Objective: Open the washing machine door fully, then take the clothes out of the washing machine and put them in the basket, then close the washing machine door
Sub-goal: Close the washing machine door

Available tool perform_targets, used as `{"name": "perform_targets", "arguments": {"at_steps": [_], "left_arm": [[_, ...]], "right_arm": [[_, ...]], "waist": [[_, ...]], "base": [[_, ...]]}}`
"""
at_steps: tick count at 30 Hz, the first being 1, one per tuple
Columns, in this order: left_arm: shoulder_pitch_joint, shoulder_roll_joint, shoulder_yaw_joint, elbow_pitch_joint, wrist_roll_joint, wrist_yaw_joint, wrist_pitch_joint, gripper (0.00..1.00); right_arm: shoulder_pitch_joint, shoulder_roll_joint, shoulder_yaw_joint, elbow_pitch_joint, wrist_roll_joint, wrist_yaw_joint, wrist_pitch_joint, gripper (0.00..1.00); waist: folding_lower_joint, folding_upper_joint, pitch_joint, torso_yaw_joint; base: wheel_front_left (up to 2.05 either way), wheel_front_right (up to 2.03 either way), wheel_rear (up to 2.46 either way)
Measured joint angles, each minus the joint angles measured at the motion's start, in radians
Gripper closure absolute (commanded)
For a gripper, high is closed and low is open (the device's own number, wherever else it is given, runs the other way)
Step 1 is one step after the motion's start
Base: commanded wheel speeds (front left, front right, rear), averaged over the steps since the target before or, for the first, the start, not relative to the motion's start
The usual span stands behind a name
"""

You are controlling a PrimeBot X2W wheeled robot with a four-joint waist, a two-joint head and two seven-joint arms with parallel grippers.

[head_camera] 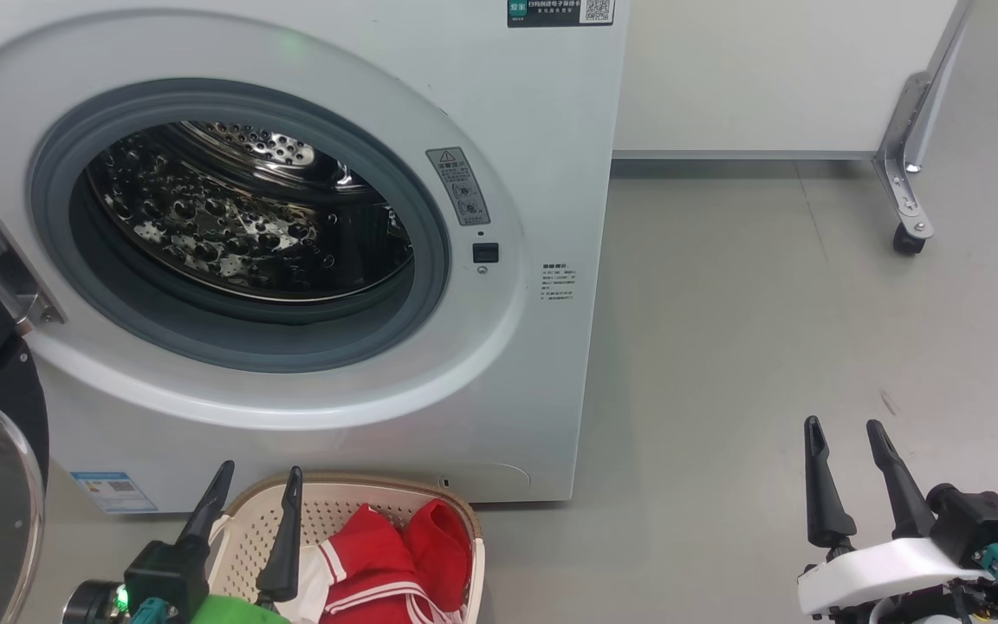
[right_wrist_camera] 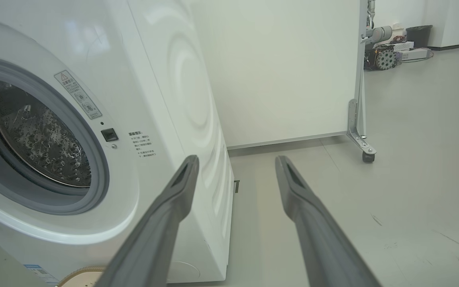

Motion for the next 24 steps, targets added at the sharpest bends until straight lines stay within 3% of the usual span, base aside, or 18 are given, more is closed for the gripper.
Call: {"name": "perform_targets", "arguments": {"at_steps": [24], "left_arm": [[0.018, 0.000, -0.011, -0.022, -0.018, 0.015, 0.000, 0.00]], "right_arm": [[-0.003, 0.009, -0.008, -0.001, 0.000, 0.003, 0.000, 0.00]], "waist": [[0.0000, 0.0000, 0.001, 0.000]], "base": [[-0.02, 0.02, 0.00]]}}
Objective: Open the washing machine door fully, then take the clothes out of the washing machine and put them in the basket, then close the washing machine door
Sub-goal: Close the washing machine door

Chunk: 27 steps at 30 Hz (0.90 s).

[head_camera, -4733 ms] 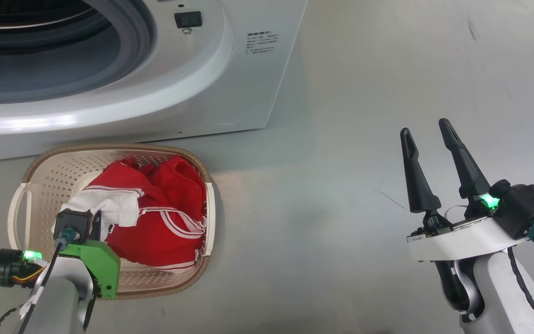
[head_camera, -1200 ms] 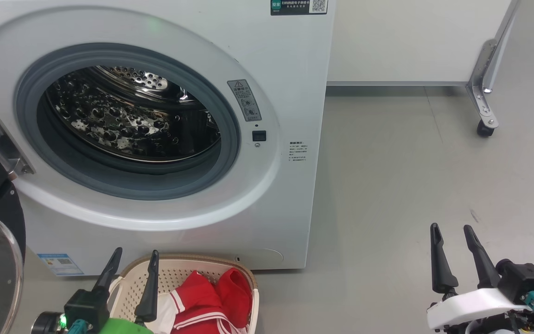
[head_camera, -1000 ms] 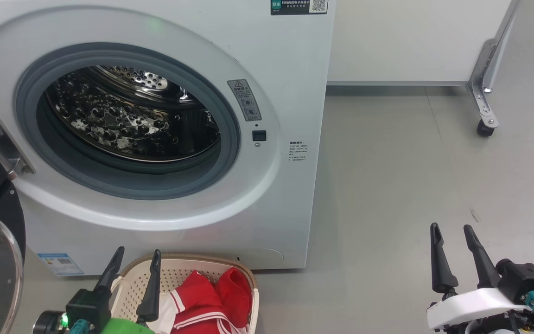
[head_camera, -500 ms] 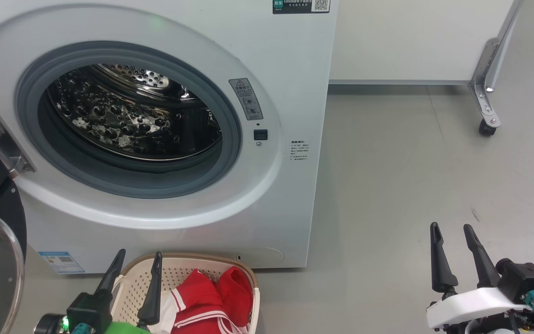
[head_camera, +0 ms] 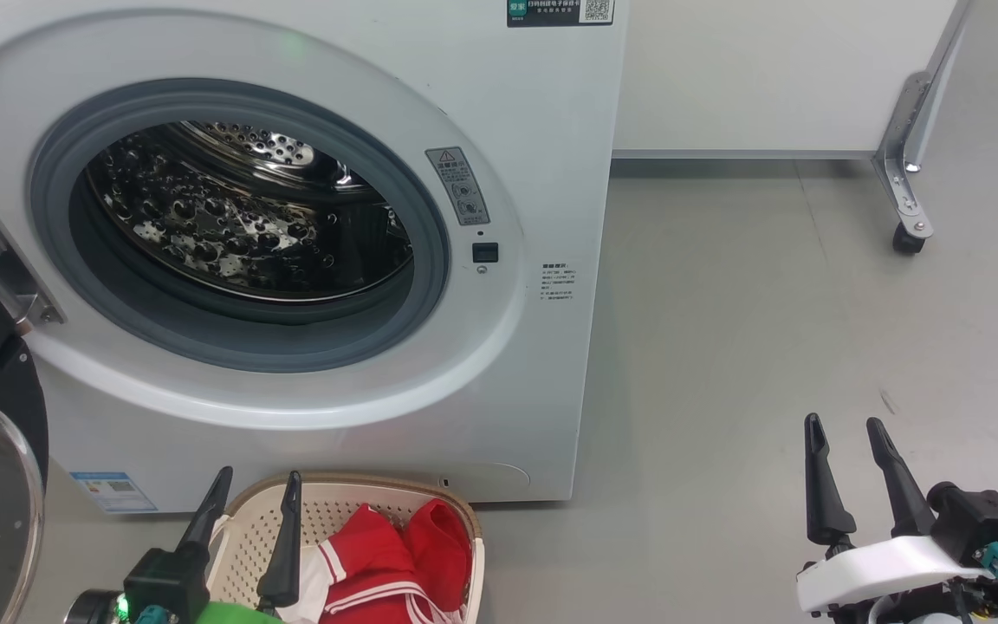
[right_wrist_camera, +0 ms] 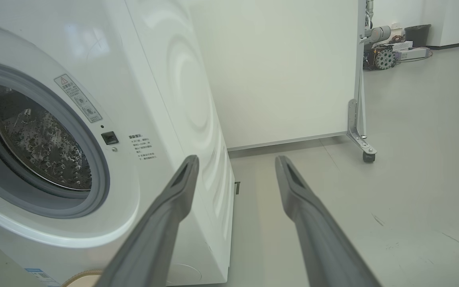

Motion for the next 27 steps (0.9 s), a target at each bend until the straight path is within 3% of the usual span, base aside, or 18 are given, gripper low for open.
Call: {"name": "perform_targets", "arguments": {"at_steps": [14, 27], "left_arm": [[0.003, 0.000, -0.013, 0.000, -0.002, 0.000, 0.000, 0.00], [0.003, 0.000, -0.020, 0.000, -0.003, 0.008, 0.000, 0.00]], "right_arm": [[0.000, 0.004, -0.001, 0.001, 0.000, 0.002, 0.000, 0.00], [0.000, 0.006, -0.001, 0.003, 0.000, 0.007, 0.000, 0.00]], "waist": [[0.0000, 0.0000, 0.002, 0.001], [0.0000, 0.0000, -0.001, 0.003]], "base": [[-0.45, 0.45, 0.00], [-1.00, 1.00, 0.00]]}}
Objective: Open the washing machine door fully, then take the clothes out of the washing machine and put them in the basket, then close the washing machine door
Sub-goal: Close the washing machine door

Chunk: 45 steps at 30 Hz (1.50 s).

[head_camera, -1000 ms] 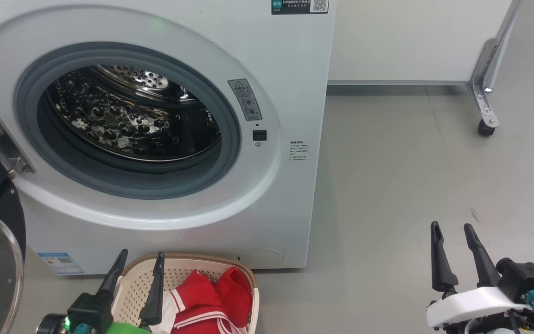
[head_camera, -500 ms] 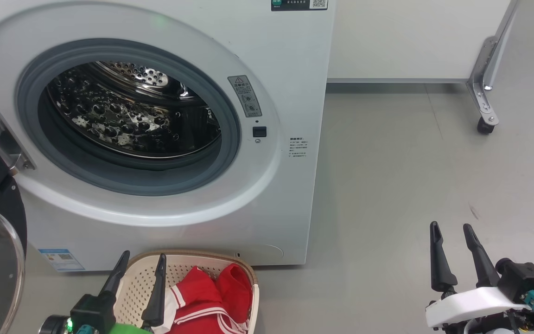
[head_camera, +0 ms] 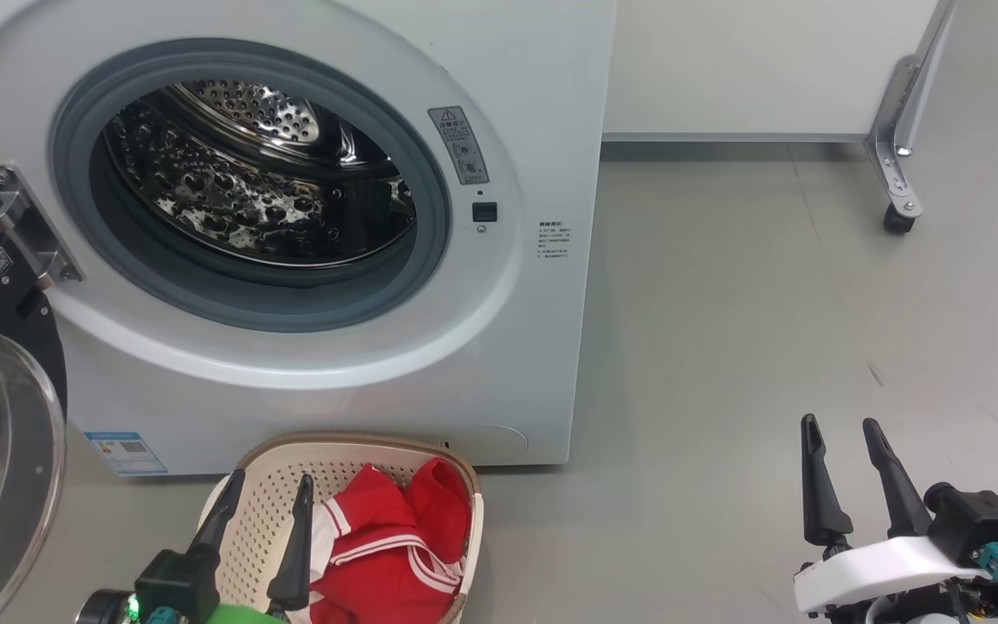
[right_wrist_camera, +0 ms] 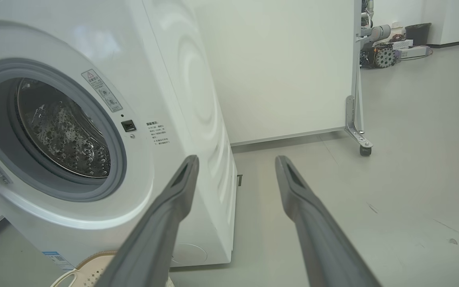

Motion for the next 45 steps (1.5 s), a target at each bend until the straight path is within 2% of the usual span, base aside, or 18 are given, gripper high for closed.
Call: {"name": "perform_targets", "arguments": {"at_steps": [23, 45], "left_arm": [[0.001, 0.000, -0.005, -0.007, -0.006, 0.009, 0.000, 0.00], [0.000, 0.000, -0.008, -0.011, -0.006, 0.013, 0.000, 0.00]], "right_arm": [[0.000, 0.002, -0.003, 0.006, -0.006, 0.007, 0.000, 0.00], [-0.002, 0.007, -0.008, 0.010, -0.006, 0.008, 0.000, 0.00]], "waist": [[0.0000, 0.0000, 0.008, -0.002], [0.0000, 0.0000, 0.006, 0.004]], "base": [[-1.25, 1.25, 0.00], [-0.41, 0.41, 0.00]]}}
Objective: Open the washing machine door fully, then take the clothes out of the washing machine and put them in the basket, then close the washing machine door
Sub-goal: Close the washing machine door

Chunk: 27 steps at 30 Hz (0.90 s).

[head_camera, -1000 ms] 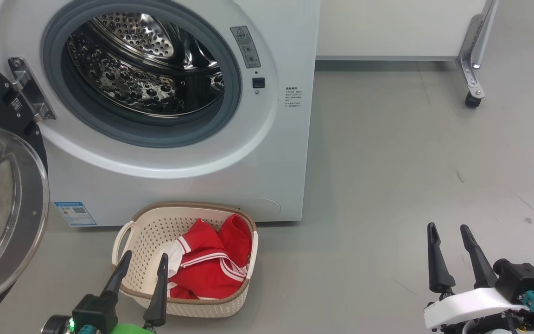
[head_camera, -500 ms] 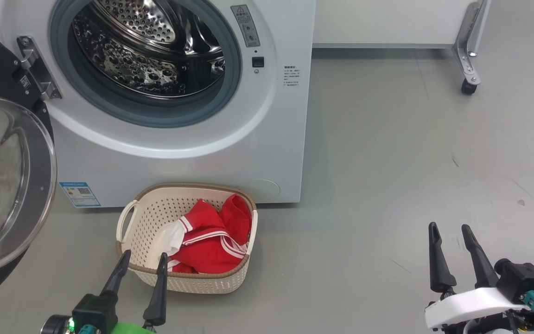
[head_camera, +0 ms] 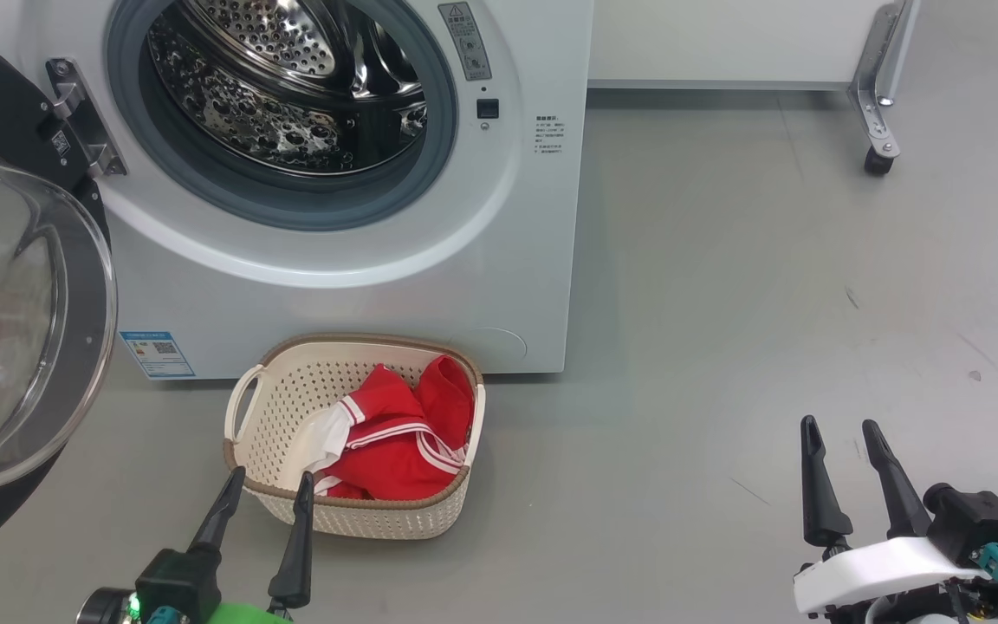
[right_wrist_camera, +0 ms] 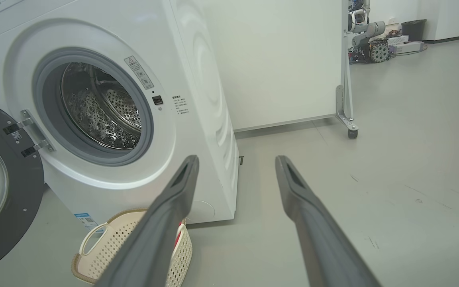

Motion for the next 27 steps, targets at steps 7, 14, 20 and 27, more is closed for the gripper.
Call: {"name": "perform_targets", "arguments": {"at_steps": [7, 14, 20, 27], "left_arm": [[0.000, 0.000, 0.000, 0.000, 0.000, 0.000, 0.000, 0.00], [0.000, 0.000, 0.000, 0.000, 0.002, 0.000, 0.000, 0.00], [0.000, 0.000, 0.000, 0.000, 0.002, 0.004, 0.000, 0.00], [0.000, 0.000, -0.005, 0.000, 0.002, 0.004, 0.000, 0.00]], "right_arm": [[0.000, 0.002, -0.001, 0.001, 0.000, 0.001, 0.000, 0.00], [0.000, 0.005, -0.001, 0.004, 0.000, 0.007, 0.000, 0.00], [0.000, 0.006, -0.002, 0.005, 0.000, 0.007, 0.000, 0.00], [0.000, 0.007, -0.006, 0.005, -0.001, 0.007, 0.000, 0.00]], "waist": [[0.0000, 0.0000, -0.004, 0.003], [0.0000, 0.0000, -0.008, 0.005], [0.0000, 0.0000, -0.010, 0.006], [0.0000, 0.0000, -0.014, 0.010]], "base": [[0.00, 0.00, 0.00], [0.00, 0.00, 0.00], [0.00, 0.00, 0.00], [0.00, 0.00, 0.00]]}}
